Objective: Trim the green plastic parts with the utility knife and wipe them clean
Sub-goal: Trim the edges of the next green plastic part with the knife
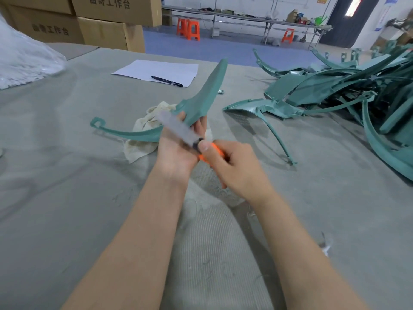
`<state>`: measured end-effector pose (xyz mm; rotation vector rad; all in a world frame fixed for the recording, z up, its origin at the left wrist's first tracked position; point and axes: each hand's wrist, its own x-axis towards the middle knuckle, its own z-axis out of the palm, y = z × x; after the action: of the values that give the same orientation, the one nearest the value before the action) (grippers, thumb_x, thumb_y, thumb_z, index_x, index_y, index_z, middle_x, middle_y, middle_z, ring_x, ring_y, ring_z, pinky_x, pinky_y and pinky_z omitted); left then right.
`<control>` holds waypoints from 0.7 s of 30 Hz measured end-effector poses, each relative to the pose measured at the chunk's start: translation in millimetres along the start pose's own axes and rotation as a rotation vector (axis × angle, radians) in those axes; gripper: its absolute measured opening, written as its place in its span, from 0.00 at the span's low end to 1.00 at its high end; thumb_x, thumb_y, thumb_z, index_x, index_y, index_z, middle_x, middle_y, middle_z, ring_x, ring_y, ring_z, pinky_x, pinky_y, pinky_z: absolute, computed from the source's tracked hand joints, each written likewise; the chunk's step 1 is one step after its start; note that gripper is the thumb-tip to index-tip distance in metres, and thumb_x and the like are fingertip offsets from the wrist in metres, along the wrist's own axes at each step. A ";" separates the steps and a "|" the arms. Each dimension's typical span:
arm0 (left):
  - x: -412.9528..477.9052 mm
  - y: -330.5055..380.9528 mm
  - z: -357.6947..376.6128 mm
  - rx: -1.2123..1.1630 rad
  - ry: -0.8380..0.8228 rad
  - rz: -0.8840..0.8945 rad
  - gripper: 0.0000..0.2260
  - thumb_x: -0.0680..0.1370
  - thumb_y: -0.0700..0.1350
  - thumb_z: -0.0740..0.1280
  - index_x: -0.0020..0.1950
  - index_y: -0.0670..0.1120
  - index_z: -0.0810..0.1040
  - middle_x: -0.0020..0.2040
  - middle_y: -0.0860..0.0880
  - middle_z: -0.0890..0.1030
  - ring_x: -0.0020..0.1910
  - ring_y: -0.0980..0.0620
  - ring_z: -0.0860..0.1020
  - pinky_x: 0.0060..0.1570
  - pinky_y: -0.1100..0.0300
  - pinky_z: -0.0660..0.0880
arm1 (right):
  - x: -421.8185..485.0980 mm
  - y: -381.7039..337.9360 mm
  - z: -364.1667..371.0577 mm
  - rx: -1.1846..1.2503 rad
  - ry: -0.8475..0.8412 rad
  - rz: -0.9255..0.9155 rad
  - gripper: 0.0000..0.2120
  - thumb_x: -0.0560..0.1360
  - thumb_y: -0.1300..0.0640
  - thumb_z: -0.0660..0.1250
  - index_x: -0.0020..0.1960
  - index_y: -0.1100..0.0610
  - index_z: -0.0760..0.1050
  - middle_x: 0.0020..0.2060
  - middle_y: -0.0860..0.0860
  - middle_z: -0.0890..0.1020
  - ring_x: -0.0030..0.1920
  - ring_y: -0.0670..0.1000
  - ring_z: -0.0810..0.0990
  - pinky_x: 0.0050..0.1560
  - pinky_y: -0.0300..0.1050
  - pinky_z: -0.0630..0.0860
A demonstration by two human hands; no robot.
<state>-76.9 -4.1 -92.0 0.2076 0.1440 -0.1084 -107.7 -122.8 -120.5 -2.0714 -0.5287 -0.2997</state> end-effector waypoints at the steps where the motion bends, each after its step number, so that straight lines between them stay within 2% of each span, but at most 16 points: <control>1: -2.0 0.0 -0.2 -0.011 -0.032 -0.004 0.08 0.81 0.36 0.57 0.53 0.38 0.76 0.51 0.43 0.77 0.44 0.46 0.78 0.24 0.64 0.76 | -0.6 -0.8 1.8 -0.027 -0.027 -0.019 0.24 0.78 0.43 0.61 0.30 0.57 0.67 0.22 0.47 0.67 0.23 0.48 0.69 0.28 0.49 0.69; 3: -6.4 0.6 2.0 -0.026 -0.073 -0.033 0.08 0.82 0.37 0.57 0.55 0.39 0.75 0.54 0.44 0.77 0.47 0.46 0.77 0.24 0.64 0.76 | 0.1 -1.7 2.6 0.018 -0.023 -0.004 0.25 0.77 0.42 0.60 0.32 0.61 0.69 0.23 0.53 0.68 0.23 0.48 0.68 0.28 0.53 0.70; 6: -2.6 1.4 4.1 0.018 0.000 -0.019 0.10 0.80 0.36 0.57 0.45 0.38 0.77 0.43 0.44 0.80 0.42 0.50 0.78 0.32 0.63 0.79 | 2.5 -2.3 -0.6 0.152 0.085 0.061 0.29 0.74 0.36 0.59 0.34 0.63 0.69 0.26 0.63 0.69 0.22 0.51 0.70 0.25 0.54 0.72; 7: -1.2 1.7 4.5 0.031 0.014 -0.015 0.09 0.80 0.36 0.58 0.44 0.38 0.76 0.42 0.45 0.79 0.40 0.52 0.78 0.34 0.66 0.78 | 3.2 -1.3 -2.0 0.176 0.130 0.081 0.31 0.73 0.35 0.58 0.34 0.64 0.69 0.26 0.63 0.69 0.22 0.50 0.70 0.26 0.54 0.72; 8: -0.3 2.3 4.3 0.024 0.018 -0.027 0.09 0.81 0.37 0.58 0.45 0.38 0.76 0.41 0.44 0.80 0.37 0.52 0.79 0.33 0.67 0.77 | 4.0 0.5 -3.7 0.187 0.173 0.099 0.31 0.73 0.34 0.57 0.34 0.63 0.70 0.25 0.61 0.70 0.22 0.50 0.71 0.27 0.54 0.72; 10: -0.2 2.8 1.9 -0.006 -0.005 -0.070 0.08 0.81 0.39 0.60 0.48 0.37 0.77 0.39 0.43 0.81 0.33 0.50 0.81 0.25 0.70 0.75 | 5.9 3.9 -7.7 0.195 0.246 0.126 0.26 0.73 0.33 0.56 0.30 0.54 0.70 0.22 0.54 0.71 0.22 0.50 0.72 0.28 0.52 0.73; 12: -1.3 3.4 0.1 0.001 -0.027 -0.083 0.08 0.81 0.39 0.60 0.53 0.38 0.77 0.42 0.42 0.82 0.34 0.49 0.82 0.25 0.72 0.73 | 7.9 5.6 -10.8 0.216 0.294 0.152 0.25 0.74 0.35 0.56 0.28 0.51 0.69 0.23 0.50 0.72 0.22 0.49 0.72 0.29 0.53 0.73; 15: -1.5 2.4 1.3 0.007 -0.033 -0.083 0.09 0.81 0.39 0.60 0.58 0.40 0.76 0.47 0.43 0.81 0.34 0.50 0.82 0.24 0.72 0.73 | 9.2 7.2 -12.0 0.224 0.319 0.175 0.24 0.77 0.39 0.56 0.30 0.53 0.69 0.25 0.49 0.71 0.23 0.49 0.72 0.31 0.58 0.75; 19: -1.9 2.0 1.1 0.042 -0.025 -0.074 0.09 0.81 0.39 0.60 0.57 0.41 0.76 0.48 0.45 0.80 0.33 0.50 0.82 0.23 0.69 0.73 | 8.3 7.7 -12.0 0.171 0.303 0.181 0.25 0.76 0.37 0.55 0.30 0.54 0.67 0.23 0.49 0.71 0.21 0.50 0.73 0.28 0.49 0.72; 21: -2.7 2.7 0.9 0.042 -0.026 -0.067 0.08 0.80 0.39 0.60 0.57 0.40 0.77 0.46 0.44 0.81 0.33 0.50 0.82 0.23 0.69 0.73 | 8.0 7.3 -11.4 0.162 0.285 0.182 0.28 0.74 0.35 0.55 0.30 0.57 0.66 0.23 0.50 0.70 0.21 0.50 0.73 0.27 0.48 0.72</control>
<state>-79.2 -1.4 -90.2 0.2429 0.1231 -0.1811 -97.2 -133.8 -116.6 -1.8641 -0.1845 -0.4225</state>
